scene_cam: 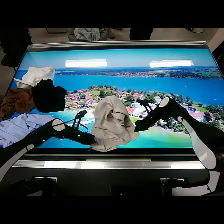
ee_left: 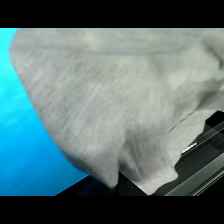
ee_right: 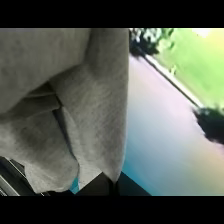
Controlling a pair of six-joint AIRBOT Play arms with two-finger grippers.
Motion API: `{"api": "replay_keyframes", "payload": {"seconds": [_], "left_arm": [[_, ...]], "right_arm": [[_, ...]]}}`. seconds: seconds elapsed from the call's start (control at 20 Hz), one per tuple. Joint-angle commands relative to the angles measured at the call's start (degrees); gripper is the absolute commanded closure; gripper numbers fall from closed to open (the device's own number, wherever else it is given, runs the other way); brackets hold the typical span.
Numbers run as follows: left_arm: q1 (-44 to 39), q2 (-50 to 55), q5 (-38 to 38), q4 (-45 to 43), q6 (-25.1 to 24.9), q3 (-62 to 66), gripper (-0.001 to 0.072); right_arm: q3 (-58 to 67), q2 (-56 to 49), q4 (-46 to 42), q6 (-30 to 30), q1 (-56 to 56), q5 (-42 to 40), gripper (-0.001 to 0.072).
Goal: Fold the shirts.
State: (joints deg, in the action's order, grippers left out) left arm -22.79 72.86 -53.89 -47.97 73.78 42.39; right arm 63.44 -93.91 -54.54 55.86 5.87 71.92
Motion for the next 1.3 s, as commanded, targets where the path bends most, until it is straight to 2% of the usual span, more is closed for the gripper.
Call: {"api": "replay_keyframes", "payload": {"seconds": [0.0, 0.15, 0.25, 0.35, 0.55, 0.75, 0.85, 0.95, 1.05, 1.25], "left_arm": [[3.0, -5.0, -3.7, -6.4, 0.0, 6.1, 0.0681], [12.8, -12.7, -7.6, -15.6, 3.6, 19.5, 0.0681], [21.4, -17.7, -8.1, -17.2, 4.6, 30.0, 0.068], [29.7, -21.8, -8.0, -17.2, 5.4, 39.3, 0.068], [39.7, -27.9, -8.0, -16.5, 6.4, 48.0, 0.0679], [40.2, -32.9, -7.9, -16.6, 6.4, 50.7, 0.0679], [40.2, -34.6, -7.8, -16.6, 7.4, 51.0, 0.0679], [40.2, -34.7, -11.0, -16.6, 8.8, 50.9, 0.0679], [40.2, -33.3, -16.6, -16.6, 8.8, 49.4, 0.0679], [40.2, -25.5, -14.9, -16.6, 5.6, 43.3, 0.0679]], "right_arm": [[4.9, 2.8, -5.2, -2.4, 0.3, 0.4, 0.066], [18.0, 12.8, -27.2, 0.5, 0.3, -1.1, 0.0659], [27.5, 20.0, -42.5, 3.3, 0.3, -3.2, 0.0659], [33.8, 26.9, -49.3, 4.7, 0.3, -5.0, 0.0659], [35.0, 38.1, -51.1, 6.8, 0.3, -6.5, 0.0658], [35.0, 46.0, -52.7, 7.5, 0.3, -6.6, 0.0659], [35.0, 49.4, -56.0, 10.3, 0.3, -6.4, 0.0659], [35.0, 51.2, -58.6, 11.7, 0.3, -5.3, 0.0659], [35.0, 50.6, -58.8, 11.7, 0.3, 0.2, 0.0658], [34.7, 40.3, -57.5, 8.7, 0.3, 19.8, 0.0656]]}}
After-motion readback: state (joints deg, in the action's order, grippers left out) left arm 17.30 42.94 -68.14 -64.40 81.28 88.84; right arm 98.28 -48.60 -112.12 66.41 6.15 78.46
